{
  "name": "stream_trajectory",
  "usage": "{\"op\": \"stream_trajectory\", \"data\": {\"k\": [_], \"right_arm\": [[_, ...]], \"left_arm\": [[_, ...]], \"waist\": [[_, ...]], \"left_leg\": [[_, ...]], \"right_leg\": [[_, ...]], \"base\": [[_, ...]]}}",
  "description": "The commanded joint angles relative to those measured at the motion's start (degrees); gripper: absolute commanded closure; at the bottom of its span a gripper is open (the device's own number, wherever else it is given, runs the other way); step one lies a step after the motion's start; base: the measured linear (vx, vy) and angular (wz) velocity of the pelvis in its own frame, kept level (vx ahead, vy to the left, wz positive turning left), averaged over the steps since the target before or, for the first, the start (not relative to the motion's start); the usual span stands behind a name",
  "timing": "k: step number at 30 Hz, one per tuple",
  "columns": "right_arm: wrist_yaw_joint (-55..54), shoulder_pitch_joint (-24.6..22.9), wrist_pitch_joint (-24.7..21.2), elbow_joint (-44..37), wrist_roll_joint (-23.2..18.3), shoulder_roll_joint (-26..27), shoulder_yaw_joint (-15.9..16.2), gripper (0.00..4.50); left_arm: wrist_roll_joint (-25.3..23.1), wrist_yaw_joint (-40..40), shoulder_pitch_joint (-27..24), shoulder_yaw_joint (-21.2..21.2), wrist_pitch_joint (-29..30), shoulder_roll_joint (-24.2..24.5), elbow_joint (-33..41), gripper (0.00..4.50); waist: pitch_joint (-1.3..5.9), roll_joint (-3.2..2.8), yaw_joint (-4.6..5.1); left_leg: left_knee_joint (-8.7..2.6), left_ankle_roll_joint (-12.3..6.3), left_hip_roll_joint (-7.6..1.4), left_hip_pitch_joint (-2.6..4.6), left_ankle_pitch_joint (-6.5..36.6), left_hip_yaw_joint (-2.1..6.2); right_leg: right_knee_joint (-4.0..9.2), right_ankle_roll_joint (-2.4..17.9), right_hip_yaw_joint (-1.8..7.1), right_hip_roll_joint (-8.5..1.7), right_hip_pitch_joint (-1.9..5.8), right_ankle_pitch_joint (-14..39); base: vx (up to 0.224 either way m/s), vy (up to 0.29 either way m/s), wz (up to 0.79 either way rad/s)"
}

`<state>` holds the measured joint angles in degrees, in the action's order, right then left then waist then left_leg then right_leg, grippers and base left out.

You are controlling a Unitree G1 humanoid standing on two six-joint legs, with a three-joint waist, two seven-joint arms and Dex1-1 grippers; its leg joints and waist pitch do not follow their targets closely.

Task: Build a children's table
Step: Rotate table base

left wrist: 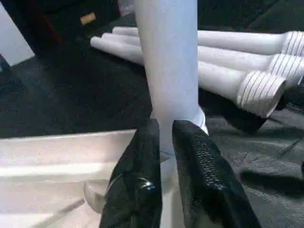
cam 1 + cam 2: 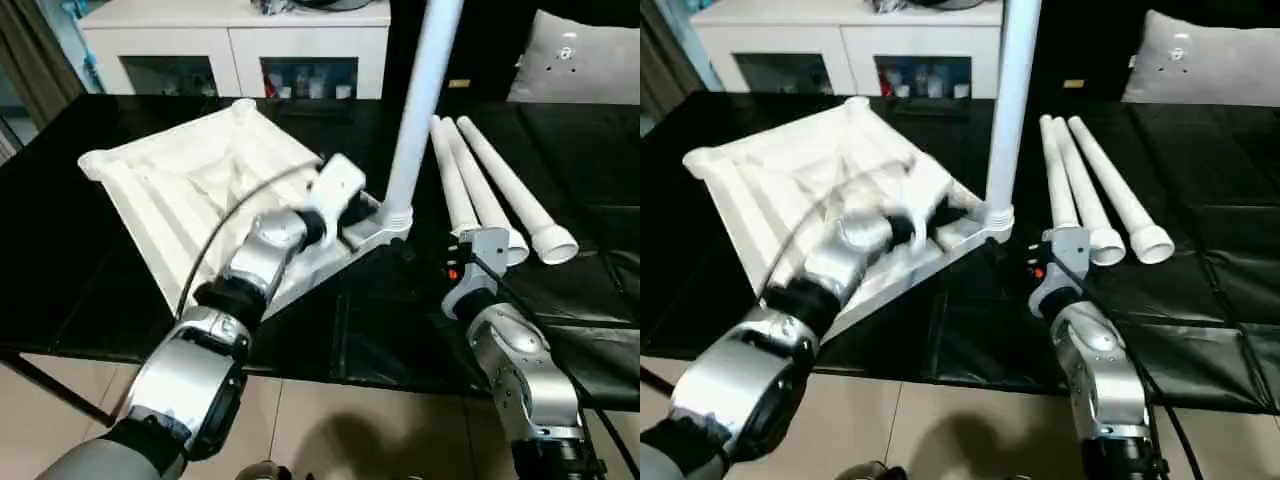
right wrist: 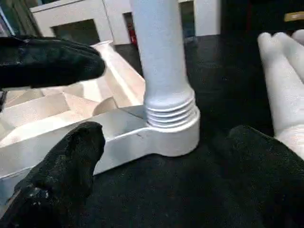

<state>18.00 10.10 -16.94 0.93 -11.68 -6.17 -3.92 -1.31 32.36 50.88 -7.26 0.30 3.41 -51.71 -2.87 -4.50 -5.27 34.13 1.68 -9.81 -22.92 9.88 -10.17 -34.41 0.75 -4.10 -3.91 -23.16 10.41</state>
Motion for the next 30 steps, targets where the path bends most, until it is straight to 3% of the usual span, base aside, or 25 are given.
{"op": "stream_trajectory", "data": {"k": [1, 4, 5, 7, 9, 15, 16, 17, 19, 20, 24, 30], "right_arm": [[1.05, -1.13, -0.87, -1.48, -0.10, -0.48, 1.62, 0.00], [1.70, -1.96, -0.95, -2.02, -0.07, -0.60, 2.40, 0.00], [2.15, -2.26, -1.26, -2.37, -0.39, -0.63, 2.65, 0.00], [2.53, -2.48, -1.44, -2.70, -0.48, -0.77, 2.97, 0.00], [3.36, -2.82, -1.97, -3.33, -0.06, -1.56, 3.98, 0.00], [6.66, -3.04, -3.00, -4.19, 0.72, -3.91, 7.00, 0.00], [7.08, -3.02, -3.13, -4.28, 0.79, -4.15, 7.37, 0.00], [7.67, -2.92, -3.15, -4.26, 1.10, -4.51, 7.96, 0.00], [8.07, -2.77, -3.38, -4.23, 1.06, -4.80, 8.35, 0.00], [8.57, -2.56, -3.63, -4.07, 1.21, -5.18, 8.90, 0.00], [9.84, -2.14, -3.90, -3.83, 1.46, -5.89, 10.09, 0.00], [10.27, -0.02, -3.77, -1.08, 1.93, -6.10, 11.11, 0.00]], "left_arm": [[0.43, 3.73, -3.70, 0.45, 3.01, 3.81, 6.46, 3.83], [1.61, 8.80, -8.84, 0.04, 7.01, 7.67, 15.99, 3.83], [1.92, 10.62, -10.65, -0.36, 8.00, 9.69, 19.22, 3.83], [1.77, 11.52, -11.91, -0.54, 8.82, 11.41, 21.42, 3.83], [0.50, 12.06, -15.04, 0.18, 13.92, 16.78, 27.64, 3.83], [-1.76, 16.58, -22.51, 1.30, 25.72, 28.34, 42.16, 3.83], [-2.18, 17.13, -23.48, 1.38, 27.46, 29.91, 44.17, 4.12], [-3.71, 16.90, -24.46, 2.18, 29.48, 32.47, 45.93, 4.20], [-4.96, 16.34, -25.03, 2.24, 31.58, 35.19, 47.13, 4.20], [-6.61, 16.36, -25.36, 2.06, 33.16, 38.03, 47.45, 4.38], [-8.72, 16.60, -26.02, 1.21, 36.01, 42.16, 48.53, 4.38], [-8.08, 17.79, -27.43, -0.97, 39.21, 42.73, 50.79, 4.38]], "waist": [[4.00, 0.73, -0.12], [4.20, 0.43, 0.12], [4.17, 0.17, 0.28], [3.99, -0.02, 0.23], [3.94, -0.40, 0.21], [3.64, -0.67, 0.54], [3.54, -0.44, 0.63], [3.57, -0.64, 0.54], [3.42, -0.80, 0.59], [3.39, -0.37, 0.42], [3.20, -0.32, 0.49], [3.45, -0.42, 0.44]], "left_leg": [[-3.85, -4.60, -3.15, 1.08, 10.43, 1.64], [-4.06, -3.86, -3.70, 1.16, 10.61, 1.84], [-3.91, -3.66, -3.50, 1.42, 11.09, 1.54], [-4.14, -2.73, -3.56, 1.60, 12.91, 1.54], [-4.57, -1.07, -3.85, 1.73, 14.67, 1.86], [-4.74, 0.49, -3.53, 1.81, 15.94, 1.75], [-4.77, 0.47, -3.44, 1.81, 16.29, 1.67], [-4.75, 0.62, -3.47, 1.92, 16.37, 1.73], [-4.79, 0.86, -3.36, 2.05, 17.59, 1.74], [-4.82, 1.05, -3.30, 2.11, 18.05, 1.83], [-5.04, 1.67, -3.25, 2.21, 19.04, 1.94], [-4.85, 1.56, -3.20, 2.07, 17.11, 1.91]], "right_leg": [[4.45, 10.67, 2.54, -4.99, 3.31, 11.60], [3.93, 11.39, 2.68, -5.22, 3.27, 10.38], [4.11, 11.47, 2.70, -4.79, 2.67, 10.36], [4.23, 11.24, 2.77, -4.71, 2.51, 11.80], [3.89, 10.71, 2.85, -4.70, 2.53, 11.83], [3.87, 9.97, 3.05, -4.60, 2.33, 12.76], [3.99, 9.88, 3.05, -4.47, 2.25, 13.40], [3.98, 9.75, 3.10, -4.56, 2.21, 14.05], [4.21, 9.29, 3.09, -4.41, 1.92, 15.77], [4.19, 8.98, 3.11, -4.53, 1.97, 17.30], [4.36, 7.90, 3.25, -4.41, 1.73, 19.48], [3.95, 9.33, 3.29, -4.52, 1.94, 15.83]], "base": [[0.000, 0.000, 0.00], [0.000, 0.000, 0.00], [0.000, 0.000, 0.00], [0.000, 0.000, 0.00], [0.000, 0.000, 0.00], [0.000, 0.000, 0.00], [0.000, 0.000, 0.00], [0.000, 0.000, 0.00], [0.000, 0.000, 0.00], [0.000, 0.000, 0.00], [0.000, 0.000, 0.00], [0.000, 0.000, 0.00]]}}
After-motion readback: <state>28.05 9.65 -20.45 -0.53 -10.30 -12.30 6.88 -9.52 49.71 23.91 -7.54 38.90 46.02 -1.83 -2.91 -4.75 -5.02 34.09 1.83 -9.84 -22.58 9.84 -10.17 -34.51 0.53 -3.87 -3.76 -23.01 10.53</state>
